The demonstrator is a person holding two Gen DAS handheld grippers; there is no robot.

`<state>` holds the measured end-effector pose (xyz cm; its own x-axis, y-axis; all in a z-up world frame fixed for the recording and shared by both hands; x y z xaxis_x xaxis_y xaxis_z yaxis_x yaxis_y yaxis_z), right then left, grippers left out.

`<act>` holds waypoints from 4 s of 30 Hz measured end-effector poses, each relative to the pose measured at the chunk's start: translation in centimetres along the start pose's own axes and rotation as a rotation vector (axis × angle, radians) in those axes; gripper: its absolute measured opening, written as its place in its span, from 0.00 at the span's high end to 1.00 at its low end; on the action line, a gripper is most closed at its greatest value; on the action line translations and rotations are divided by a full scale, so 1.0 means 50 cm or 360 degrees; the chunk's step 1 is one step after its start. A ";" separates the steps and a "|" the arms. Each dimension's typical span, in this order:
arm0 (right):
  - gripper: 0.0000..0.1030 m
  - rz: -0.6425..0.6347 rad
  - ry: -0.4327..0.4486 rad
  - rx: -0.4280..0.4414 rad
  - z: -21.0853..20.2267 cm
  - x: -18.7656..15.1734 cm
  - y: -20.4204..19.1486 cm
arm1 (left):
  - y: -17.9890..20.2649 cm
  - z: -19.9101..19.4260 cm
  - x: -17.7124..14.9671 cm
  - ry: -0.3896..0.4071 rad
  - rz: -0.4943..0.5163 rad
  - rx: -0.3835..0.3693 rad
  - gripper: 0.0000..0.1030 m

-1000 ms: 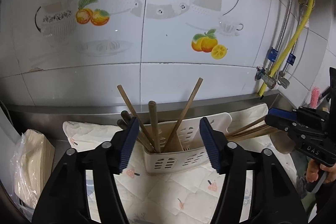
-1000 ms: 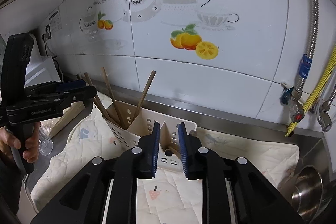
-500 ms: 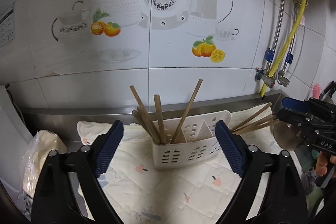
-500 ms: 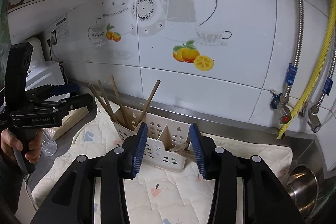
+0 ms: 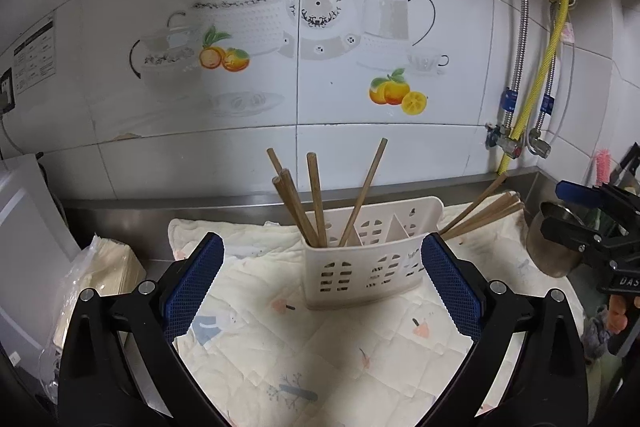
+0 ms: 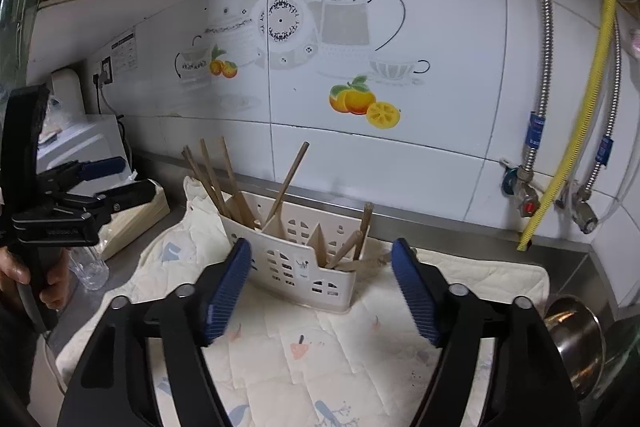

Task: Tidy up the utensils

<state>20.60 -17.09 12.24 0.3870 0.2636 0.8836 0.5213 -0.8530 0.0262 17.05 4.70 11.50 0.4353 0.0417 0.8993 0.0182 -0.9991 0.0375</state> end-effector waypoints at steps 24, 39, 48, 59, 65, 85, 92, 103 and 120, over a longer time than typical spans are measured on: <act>0.09 0.0009 -0.0071 -0.0123 -0.016 -0.150 -0.055 | -0.006 -0.067 -0.140 -0.0029 0.0010 0.0145 0.05; 0.08 0.0129 -0.0117 -0.0170 -0.031 -0.221 -0.062 | 0.003 -0.090 -0.216 -0.0081 0.0007 0.0183 0.05; 0.08 0.0164 -0.0133 -0.0179 -0.041 -0.243 -0.064 | 0.013 -0.096 -0.228 -0.0091 0.0005 0.0167 0.05; 0.08 0.0165 -0.0124 -0.0181 -0.049 -0.244 -0.065 | 0.020 -0.089 -0.247 -0.0128 0.0030 0.0167 0.05; 0.08 0.0162 -0.0125 -0.0176 -0.049 -0.245 -0.067 | 0.017 -0.091 -0.246 -0.0124 0.0025 0.0173 0.05; 0.07 0.0166 -0.0120 -0.0175 -0.050 -0.248 -0.072 | 0.023 -0.101 -0.247 -0.0115 0.0042 0.0179 0.05; 0.07 0.0175 -0.0113 -0.0171 -0.057 -0.248 -0.068 | 0.029 -0.105 -0.246 -0.0108 0.0049 0.0177 0.05; 0.07 0.0184 -0.0110 -0.0168 -0.060 -0.249 -0.067 | 0.035 -0.108 -0.244 -0.0105 0.0065 0.0176 0.05; 0.07 0.0193 -0.0108 -0.0162 -0.060 -0.251 -0.067 | 0.040 -0.104 -0.246 -0.0115 0.0079 0.0176 0.05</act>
<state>11.73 -18.90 2.45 0.4949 0.1829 0.8495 0.3893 -0.9207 -0.0285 7.04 2.17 2.78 0.5017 -0.0039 0.8650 0.0923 -0.9940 -0.0580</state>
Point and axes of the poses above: each gripper's, at about its wrist camera, not at the fingertips, and z roughly the way its jaws point, y to its right, x to its top, the point moved 2 cm from there along z, roughly the way its jaws point, and after that the axes turned 2 degrees about y, right-handed, at the moved point
